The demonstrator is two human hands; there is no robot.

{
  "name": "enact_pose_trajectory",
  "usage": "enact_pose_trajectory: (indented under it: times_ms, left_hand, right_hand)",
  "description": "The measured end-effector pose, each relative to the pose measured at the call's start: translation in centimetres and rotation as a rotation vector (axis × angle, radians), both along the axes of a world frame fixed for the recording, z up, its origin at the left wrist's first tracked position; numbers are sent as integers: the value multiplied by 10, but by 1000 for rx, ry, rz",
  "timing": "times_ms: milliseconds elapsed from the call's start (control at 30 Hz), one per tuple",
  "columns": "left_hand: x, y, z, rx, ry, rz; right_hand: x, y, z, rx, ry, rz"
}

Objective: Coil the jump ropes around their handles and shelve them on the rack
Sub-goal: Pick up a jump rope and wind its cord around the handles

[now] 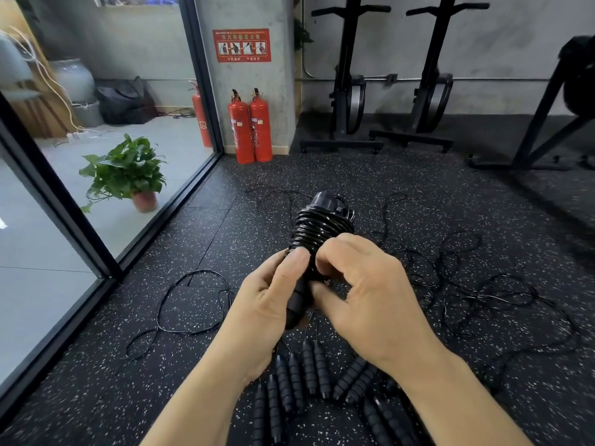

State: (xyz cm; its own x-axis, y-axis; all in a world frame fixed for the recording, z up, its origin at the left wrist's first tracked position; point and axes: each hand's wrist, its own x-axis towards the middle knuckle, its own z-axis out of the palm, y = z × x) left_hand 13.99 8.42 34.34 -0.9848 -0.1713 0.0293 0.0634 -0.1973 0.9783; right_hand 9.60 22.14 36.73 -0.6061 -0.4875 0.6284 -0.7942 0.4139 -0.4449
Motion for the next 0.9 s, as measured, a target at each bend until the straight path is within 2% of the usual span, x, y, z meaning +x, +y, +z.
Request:
enact_pose_trajectory:
  times_ms: [100,467,567,667,833,900]
  left_hand:
    - [0,1,2,17,-33,20]
    - [-1,2,2,17,-53,73]
    - [0,-1,0,-15,2,77]
    - [-1,-4,-2,-67,50,51]
    - [-1,-7,0,-121,58,-55]
    - [-1,-7,0,-226,89,-77]
  right_hand:
    - [2,-1,0,29,60,-17]
    - [8,-5,-3,-24,-43,-80]
    - [9,-6,0,-99,-243,-28]
    - [10,-5,4,-260,-492,38]
    - [13,-5,10,-498,-727,44]
    - [14,-5,10,-569,-803,14]
